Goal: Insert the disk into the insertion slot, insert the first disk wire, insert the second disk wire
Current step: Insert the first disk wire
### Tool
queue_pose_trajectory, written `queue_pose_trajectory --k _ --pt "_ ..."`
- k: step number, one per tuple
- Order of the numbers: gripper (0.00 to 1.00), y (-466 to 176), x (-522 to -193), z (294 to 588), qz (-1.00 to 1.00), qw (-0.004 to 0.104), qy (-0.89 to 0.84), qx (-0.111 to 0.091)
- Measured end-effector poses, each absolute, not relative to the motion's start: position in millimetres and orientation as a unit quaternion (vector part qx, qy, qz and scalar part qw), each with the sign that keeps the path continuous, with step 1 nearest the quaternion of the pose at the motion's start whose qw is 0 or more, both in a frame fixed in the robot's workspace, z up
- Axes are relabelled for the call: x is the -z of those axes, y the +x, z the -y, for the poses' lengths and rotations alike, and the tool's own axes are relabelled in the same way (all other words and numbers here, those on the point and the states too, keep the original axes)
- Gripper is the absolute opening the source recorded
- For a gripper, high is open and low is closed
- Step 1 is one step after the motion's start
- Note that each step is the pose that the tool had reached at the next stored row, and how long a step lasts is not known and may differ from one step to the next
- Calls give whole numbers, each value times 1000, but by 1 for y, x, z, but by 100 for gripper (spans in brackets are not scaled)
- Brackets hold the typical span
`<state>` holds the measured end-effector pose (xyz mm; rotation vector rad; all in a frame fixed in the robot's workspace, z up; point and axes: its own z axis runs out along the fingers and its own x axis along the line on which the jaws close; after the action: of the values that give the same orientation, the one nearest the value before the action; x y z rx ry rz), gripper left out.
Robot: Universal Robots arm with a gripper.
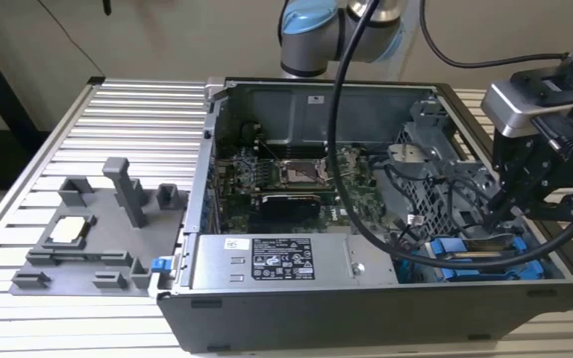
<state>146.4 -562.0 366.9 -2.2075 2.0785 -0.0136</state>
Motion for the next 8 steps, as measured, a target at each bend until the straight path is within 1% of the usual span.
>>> queue_pose_trajectory --k 8 --pt "19 148 -358 563 -692 54 -720 5"
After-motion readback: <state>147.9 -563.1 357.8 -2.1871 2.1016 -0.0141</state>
